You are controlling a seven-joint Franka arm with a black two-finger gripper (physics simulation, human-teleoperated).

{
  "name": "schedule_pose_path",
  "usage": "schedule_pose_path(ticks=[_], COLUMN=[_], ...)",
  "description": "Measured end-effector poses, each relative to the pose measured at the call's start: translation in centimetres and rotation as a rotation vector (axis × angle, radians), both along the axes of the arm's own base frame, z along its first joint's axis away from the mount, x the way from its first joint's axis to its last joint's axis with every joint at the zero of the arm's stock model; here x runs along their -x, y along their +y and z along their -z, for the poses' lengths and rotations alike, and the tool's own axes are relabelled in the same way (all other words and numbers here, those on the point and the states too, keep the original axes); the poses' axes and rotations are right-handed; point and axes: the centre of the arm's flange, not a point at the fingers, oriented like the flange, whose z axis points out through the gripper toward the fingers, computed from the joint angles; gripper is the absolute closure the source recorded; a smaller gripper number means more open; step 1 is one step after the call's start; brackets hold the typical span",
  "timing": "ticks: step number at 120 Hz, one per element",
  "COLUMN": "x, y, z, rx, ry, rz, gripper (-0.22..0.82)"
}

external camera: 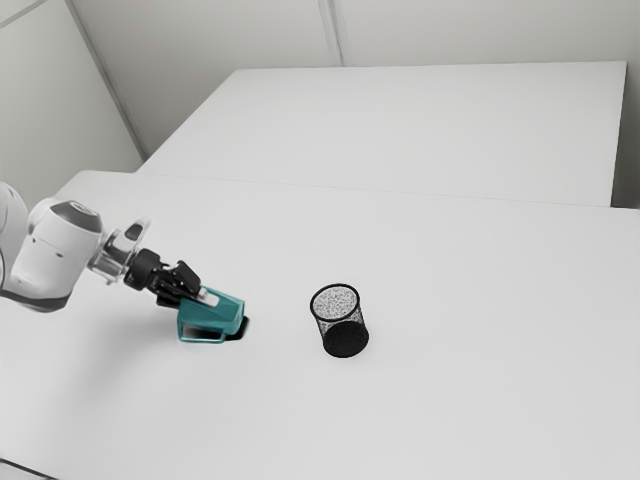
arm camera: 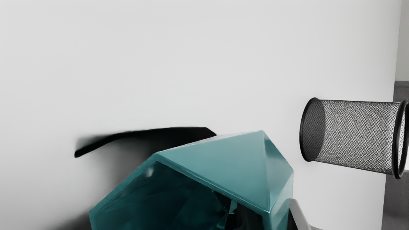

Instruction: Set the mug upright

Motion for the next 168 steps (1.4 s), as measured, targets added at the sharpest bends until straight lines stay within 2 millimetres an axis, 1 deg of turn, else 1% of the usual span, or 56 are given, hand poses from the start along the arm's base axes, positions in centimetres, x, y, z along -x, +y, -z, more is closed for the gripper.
schedule_pose_path(ticks=[19,33,46,56,63,69,84,96,108,113,124,132,149,168], x=[-0.6,-1.4,-2.9,-4.5,-5.5,-6.2,-7.6,-8.2,-8.5,-8.3,-7.9,-7.3,-5.8,-5.5], y=[-0.6,-1.3,-2.2,-3.6,-4.6,-5.6,-7.9,-9.2,-11.0,-11.9,-13.6,-14.6,-16.0,-17.0], z=[-1.0,-2.3,-4.2,-6.2,-7.8,-8.8,-10.7,-11.5,-11.8,-11.7,-11.2,-10.5,-8.6,-7.9], rx=[0.008,0.003,-0.018,-0.048,-0.092,-0.134,-0.285,-0.421,-0.549,-0.592,-0.674,-0.723,-0.787,-0.851], ry=[-0.023,-0.052,-0.089,-0.126,-0.154,-0.172,-0.206,-0.226,-0.242,-0.250,-0.266,-0.274,-0.289,-0.314], rz=[0.011,0.030,0.061,0.108,0.153,0.193,0.320,0.417,0.515,0.552,0.623,0.664,0.712,0.744], gripper=[0.76,0.77,0.78,0.78,0.79,0.79,0.79,0.79,0.79,0.79,0.79,0.79,0.79,0.79])
